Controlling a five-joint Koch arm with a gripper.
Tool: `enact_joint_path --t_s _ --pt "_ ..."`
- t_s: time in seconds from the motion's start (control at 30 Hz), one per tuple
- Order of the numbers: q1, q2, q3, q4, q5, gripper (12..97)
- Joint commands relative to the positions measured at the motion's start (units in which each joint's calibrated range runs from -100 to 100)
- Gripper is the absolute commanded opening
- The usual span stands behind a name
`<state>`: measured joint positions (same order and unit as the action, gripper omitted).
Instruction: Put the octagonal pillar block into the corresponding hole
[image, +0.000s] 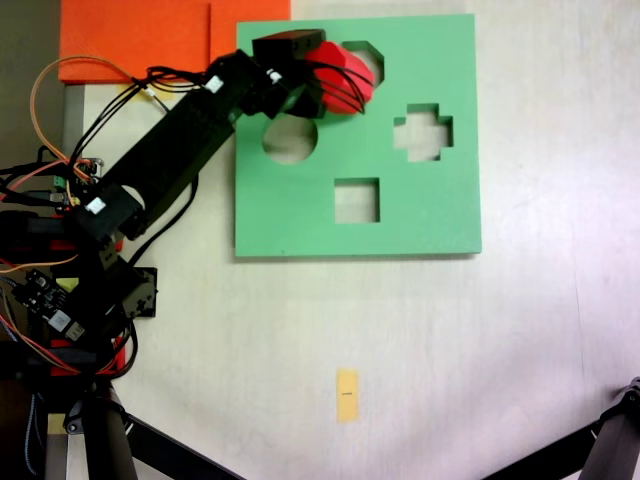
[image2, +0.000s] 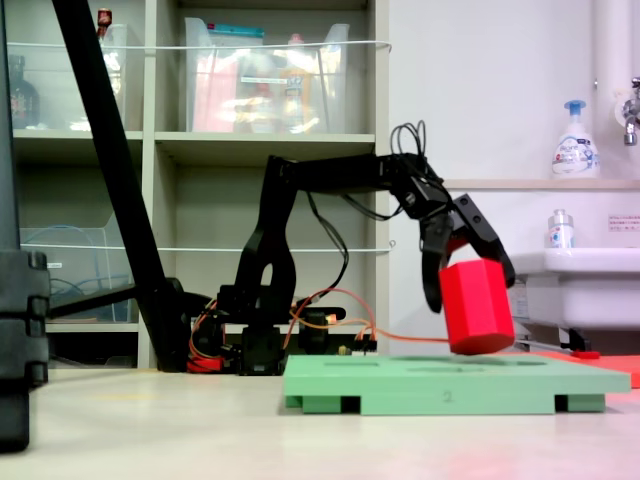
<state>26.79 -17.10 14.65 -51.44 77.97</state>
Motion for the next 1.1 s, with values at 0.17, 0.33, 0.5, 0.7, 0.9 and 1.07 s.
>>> enact_joint_path --t_s 0.17,0.33,0.5,0.7,0.9,1.07 --pt "0.7 0.1 4.8 9.3 2.3 33.1" --pt "0.7 3.8 6.5 11.7 2.7 33.2" --pt "0.7 8.3 9.9 11.9 2.7 33.5" --pt "0.9 10.5 11.4 11.9 2.7 34.4" --pt "1.0 11.8 11.2 11.6 2.7 35.6" --pt "1.1 14.0 11.2 11.7 2.7 37.0"
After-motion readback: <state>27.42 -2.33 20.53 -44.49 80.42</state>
